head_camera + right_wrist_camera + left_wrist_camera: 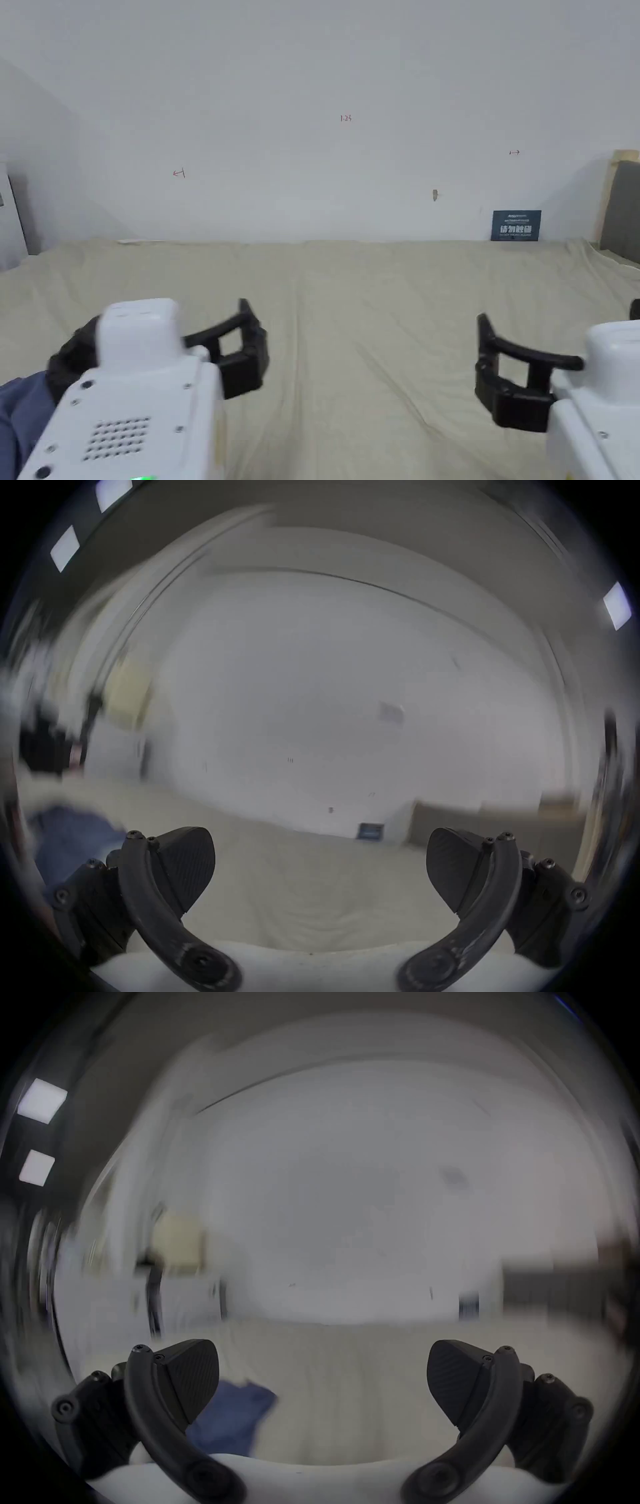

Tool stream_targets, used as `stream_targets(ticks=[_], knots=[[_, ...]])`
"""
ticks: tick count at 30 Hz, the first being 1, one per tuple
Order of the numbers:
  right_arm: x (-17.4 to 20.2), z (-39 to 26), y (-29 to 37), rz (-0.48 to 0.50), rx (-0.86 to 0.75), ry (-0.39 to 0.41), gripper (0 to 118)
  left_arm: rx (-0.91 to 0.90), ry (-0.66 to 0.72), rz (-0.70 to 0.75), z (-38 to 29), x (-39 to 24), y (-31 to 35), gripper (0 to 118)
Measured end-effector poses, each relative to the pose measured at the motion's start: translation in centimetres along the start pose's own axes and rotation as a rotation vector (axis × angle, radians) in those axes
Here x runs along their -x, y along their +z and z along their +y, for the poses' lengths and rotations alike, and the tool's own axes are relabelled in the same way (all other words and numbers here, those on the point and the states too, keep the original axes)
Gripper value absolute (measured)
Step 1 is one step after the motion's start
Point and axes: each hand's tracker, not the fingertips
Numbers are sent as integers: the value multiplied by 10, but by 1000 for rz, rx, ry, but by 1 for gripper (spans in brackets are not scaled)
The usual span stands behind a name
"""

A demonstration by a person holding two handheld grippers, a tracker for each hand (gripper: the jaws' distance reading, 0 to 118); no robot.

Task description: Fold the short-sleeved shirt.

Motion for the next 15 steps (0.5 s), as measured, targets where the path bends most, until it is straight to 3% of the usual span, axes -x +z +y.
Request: stream_targets(ticks=[1, 2, 4, 6, 8, 15], knots=[[-2, -6, 4, -35, -44, -14, 118, 21, 75, 28, -2, 3, 3, 118], [4, -14, 9, -86, -80, 14, 118, 39, 66, 46, -7, 4, 4, 118], [8, -28, 13, -125, -86, 137, 118, 61, 6, 54, -16, 3, 4, 118], [12, -37, 16, -30, -49, 191, 118, 69, -71, 47, -25, -4, 6, 118], [17, -40, 16, -10, -22, 223, 118, 48, -182, 34, -29, -9, 8, 118], [12, -27, 13, -44, 4, 56, 118, -31, -311, -10, -27, -28, 22, 118]])
